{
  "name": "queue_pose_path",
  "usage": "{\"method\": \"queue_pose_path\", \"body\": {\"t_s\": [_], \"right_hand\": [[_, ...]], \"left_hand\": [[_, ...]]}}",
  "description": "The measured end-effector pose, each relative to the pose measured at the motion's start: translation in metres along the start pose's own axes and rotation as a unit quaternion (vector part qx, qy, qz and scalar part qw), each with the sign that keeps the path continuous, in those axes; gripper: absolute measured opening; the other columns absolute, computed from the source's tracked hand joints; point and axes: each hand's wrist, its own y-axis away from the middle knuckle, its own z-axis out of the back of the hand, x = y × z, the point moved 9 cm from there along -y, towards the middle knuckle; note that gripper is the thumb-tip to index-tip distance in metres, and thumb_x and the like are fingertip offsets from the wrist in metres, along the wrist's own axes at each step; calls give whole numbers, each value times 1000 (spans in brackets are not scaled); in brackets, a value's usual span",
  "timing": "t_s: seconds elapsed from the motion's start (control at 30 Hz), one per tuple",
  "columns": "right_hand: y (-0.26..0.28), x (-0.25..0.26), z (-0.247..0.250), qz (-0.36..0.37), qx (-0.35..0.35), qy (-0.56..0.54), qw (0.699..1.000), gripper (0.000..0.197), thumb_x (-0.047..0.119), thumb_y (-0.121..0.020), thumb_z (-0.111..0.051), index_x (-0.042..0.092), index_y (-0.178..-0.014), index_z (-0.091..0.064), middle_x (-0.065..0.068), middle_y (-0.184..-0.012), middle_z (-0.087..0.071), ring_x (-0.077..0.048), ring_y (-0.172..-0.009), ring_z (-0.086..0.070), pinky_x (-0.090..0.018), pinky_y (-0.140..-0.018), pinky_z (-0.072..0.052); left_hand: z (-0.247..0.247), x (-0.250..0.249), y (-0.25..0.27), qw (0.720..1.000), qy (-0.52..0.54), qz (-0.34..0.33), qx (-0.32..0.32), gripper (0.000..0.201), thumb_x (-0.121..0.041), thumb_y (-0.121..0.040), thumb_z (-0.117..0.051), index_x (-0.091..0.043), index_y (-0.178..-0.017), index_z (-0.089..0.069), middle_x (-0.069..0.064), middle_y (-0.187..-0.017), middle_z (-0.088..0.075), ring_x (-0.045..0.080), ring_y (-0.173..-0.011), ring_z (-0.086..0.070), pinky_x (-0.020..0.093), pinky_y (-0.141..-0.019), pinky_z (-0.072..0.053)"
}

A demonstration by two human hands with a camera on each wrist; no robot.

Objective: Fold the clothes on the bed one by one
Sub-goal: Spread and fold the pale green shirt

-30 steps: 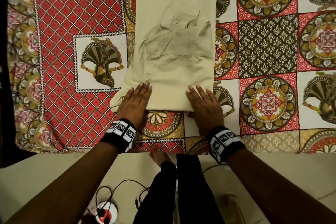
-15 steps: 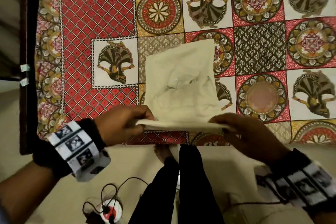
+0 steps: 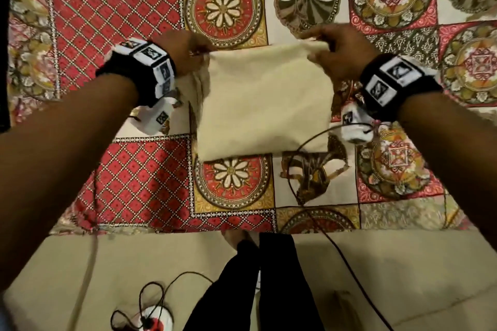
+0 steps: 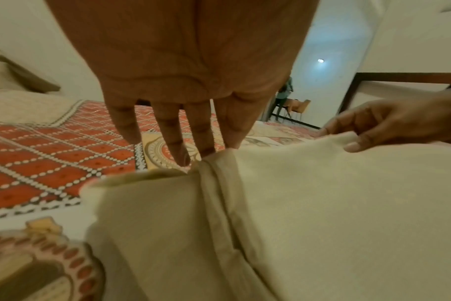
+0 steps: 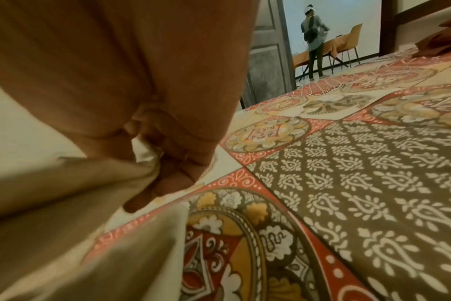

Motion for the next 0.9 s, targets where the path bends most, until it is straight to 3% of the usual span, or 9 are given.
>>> {"method": "queue_pose_path", "body": {"t_s": [0.03,0.1,0.17,0.23,0.3,0.37,0.47,0.67,0.9], "right_hand": [[-6,-3,-1,-7,-23,33,999,42,17,-93,-70,28,-132,-63,5,-117,-65,-7,-87,-61,-16,-78,-51],[-4,6,2,8,-80,123,989,46,18,-93,-68,23,-138,-57,-4,-137,-58,-21,-116,-58,-32,-104,-48],[21,42,2,68,-144,210,965,45,20,-99,-60,16,-143,-51,-11,-147,-51,-31,-133,-48,-42,-114,-39],[63,86,-20,165,-190,238,938,42,21,-102,-53,5,-141,-53,-18,-145,-53,-35,-136,-47,-43,-115,-32],[94,101,-68,203,-170,242,933,45,19,-100,-51,-2,-140,-52,-23,-148,-50,-39,-142,-40,-46,-120,-27],[104,78,-111,136,-121,247,952,54,26,-102,-49,0,-149,-43,-20,-159,-35,-37,-152,-24,-50,-124,-20],[98,36,-130,82,-134,266,951,61,38,-106,-43,5,-156,-33,-15,-166,-22,-33,-155,-14,-53,-124,-16],[66,11,-142,112,-119,277,947,69,45,-102,-45,8,-158,-29,-11,-166,-23,-28,-155,-17,-50,-125,-16],[62,-8,-124,87,-110,270,953,88,68,-98,-39,4,-158,-26,-11,-166,-23,-28,-155,-17,-47,-125,-17]], "left_hand": [[-3,3,0,999,17,13,-31,35,-16,-94,-62,-11,-128,-64,17,-129,-63,36,-119,-57,37,-99,-42],[-9,4,11,992,27,32,-118,46,-30,-92,-58,-12,-134,-58,19,-136,-56,38,-126,-51,38,-103,-39],[-23,-12,34,982,26,31,-185,58,-38,-94,-44,-7,-143,-47,21,-149,-43,39,-139,-38,42,-115,-30],[-48,-39,58,978,33,26,-203,60,-36,-98,-36,-7,-150,-35,16,-161,-27,34,-149,-22,43,-123,-18],[-84,-57,75,983,18,38,-176,62,-40,-102,-34,-10,-155,-25,9,-166,-11,28,-153,-8,43,-124,-12],[-116,-65,82,987,12,52,-153,65,-44,-103,-34,-8,-156,-22,12,-166,-7,30,-153,-5,46,-124,-14],[-143,-54,79,985,22,85,-146,71,-51,-103,-28,-8,-158,-15,11,-167,-5,29,-154,-3,45,-124,-12],[-158,-29,70,977,11,149,-150,84,-64,-98,-27,-10,-159,-5,6,-167,-2,21,-154,0,42,-124,-1],[-153,-23,73,976,17,171,-134,91,-72,-95,-27,-14,-159,3,3,-167,5,18,-154,3,47,-124,-3]]}}
